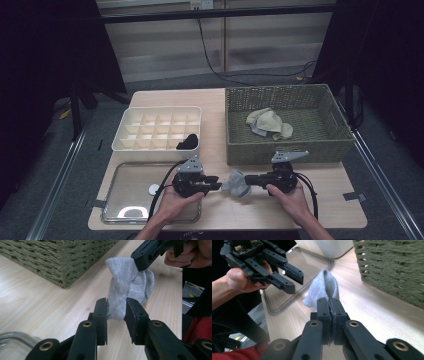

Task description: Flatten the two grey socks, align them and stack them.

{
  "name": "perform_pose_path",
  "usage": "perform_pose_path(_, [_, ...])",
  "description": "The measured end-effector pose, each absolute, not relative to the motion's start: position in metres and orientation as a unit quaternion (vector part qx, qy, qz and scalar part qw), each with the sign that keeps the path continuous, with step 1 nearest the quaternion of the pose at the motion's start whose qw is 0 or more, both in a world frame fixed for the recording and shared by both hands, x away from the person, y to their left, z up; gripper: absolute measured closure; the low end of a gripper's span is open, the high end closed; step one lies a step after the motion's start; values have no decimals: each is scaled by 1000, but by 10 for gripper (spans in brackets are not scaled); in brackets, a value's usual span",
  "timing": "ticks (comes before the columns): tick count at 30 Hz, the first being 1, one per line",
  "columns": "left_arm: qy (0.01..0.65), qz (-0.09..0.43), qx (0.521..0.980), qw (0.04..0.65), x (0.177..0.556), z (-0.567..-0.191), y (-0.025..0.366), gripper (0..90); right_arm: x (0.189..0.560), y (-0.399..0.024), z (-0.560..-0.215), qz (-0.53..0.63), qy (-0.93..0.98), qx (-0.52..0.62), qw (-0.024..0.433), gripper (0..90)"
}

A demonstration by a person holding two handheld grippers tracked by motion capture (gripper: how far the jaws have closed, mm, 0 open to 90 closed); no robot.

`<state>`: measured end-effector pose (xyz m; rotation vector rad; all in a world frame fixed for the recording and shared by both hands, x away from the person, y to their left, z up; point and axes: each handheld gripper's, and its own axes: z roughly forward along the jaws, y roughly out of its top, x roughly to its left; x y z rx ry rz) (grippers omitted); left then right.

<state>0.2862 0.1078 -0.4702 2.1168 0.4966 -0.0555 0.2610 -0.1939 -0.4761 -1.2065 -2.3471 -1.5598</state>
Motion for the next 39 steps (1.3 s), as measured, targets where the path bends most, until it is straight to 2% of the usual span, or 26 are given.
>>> perform_pose_path(6, [193,-32,876,440,286,-480,99,705,264,-190,-483,-498,-772,-392,45,878])
perform_pose_path(16, [190,-34,884,425,283,-484,94,820,265,-189,-489,-487,-780,-392,42,856])
perform_pose_path(25, [198,-33,881,428,286,-484,98,863,264,-190,-487,-480,-781,-399,23,736])
perform_pose_path(29, [199,-33,880,430,286,-483,98,872,260,-192,-483,-485,-779,-396,20,741])
perform_pose_path(33, [193,-39,880,432,283,-483,95,868,260,-190,-486,-477,-786,-393,24,792])
perform_pose_path(39, [184,-45,885,425,278,-484,89,841,257,-190,-488,-468,-792,-392,25,795])
